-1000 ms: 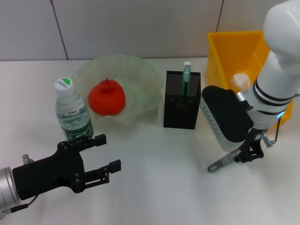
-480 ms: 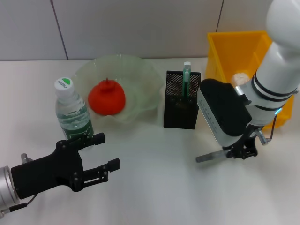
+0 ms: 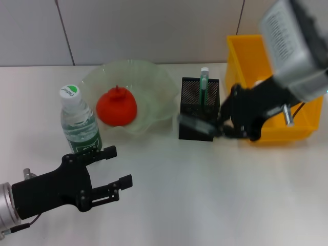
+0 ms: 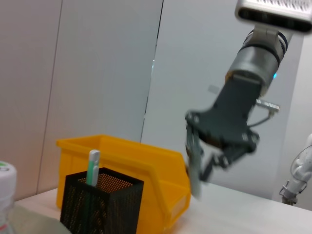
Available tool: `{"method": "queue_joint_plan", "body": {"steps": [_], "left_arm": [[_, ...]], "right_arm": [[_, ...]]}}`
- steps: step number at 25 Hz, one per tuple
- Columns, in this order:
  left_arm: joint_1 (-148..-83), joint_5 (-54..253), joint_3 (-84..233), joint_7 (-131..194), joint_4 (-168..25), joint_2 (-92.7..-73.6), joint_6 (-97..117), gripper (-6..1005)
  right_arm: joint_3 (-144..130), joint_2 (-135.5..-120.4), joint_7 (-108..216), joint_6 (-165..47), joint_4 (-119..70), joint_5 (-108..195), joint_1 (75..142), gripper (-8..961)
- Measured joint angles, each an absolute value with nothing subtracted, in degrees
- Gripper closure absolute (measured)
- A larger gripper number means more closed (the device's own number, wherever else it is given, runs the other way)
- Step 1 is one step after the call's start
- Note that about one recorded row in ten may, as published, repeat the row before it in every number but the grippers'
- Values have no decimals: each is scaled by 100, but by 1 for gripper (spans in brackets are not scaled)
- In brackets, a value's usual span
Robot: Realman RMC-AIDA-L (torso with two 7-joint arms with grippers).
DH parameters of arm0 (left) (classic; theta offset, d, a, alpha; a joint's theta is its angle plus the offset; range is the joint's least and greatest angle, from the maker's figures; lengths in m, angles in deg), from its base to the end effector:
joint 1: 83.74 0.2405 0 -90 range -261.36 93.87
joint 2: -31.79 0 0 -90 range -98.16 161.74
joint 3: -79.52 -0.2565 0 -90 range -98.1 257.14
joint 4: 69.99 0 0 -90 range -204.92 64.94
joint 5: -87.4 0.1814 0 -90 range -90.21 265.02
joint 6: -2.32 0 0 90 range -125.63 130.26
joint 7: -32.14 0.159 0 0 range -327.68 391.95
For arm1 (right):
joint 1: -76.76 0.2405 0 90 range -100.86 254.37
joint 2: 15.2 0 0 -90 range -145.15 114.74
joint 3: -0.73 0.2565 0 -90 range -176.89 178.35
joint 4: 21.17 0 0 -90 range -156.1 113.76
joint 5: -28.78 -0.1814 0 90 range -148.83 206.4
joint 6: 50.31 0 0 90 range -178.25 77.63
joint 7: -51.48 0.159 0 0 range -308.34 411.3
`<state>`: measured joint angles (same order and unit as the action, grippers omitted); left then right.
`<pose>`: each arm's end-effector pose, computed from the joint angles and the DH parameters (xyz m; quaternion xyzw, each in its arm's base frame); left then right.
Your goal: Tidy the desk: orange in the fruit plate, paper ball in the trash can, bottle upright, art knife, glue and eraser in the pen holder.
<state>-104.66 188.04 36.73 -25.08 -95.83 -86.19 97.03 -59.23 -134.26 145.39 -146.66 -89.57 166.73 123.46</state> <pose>-0.2636 0.2573 -0.0199 -0.9133 -0.1626 -0.3353 0.1644 0.1357 0.3590 0.0013 -0.9934 -0.0610 -0.0677 0.0697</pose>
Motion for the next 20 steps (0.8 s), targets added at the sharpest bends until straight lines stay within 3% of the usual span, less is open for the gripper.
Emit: {"method": "queue_joint_plan", "body": {"steps": [12,20], "left_arm": [[-10541,18804,3645,-2452,-9583,-8629,9849,199],[-10535,18831,3625,-2438,-9595,-8625,9910,199]], "right_arm": [[-5212,-13453,14431,-13654,-8100,13916,11114,826],[-5237,-13468,14428,-13527,-7236,13399,10793,827]]}}
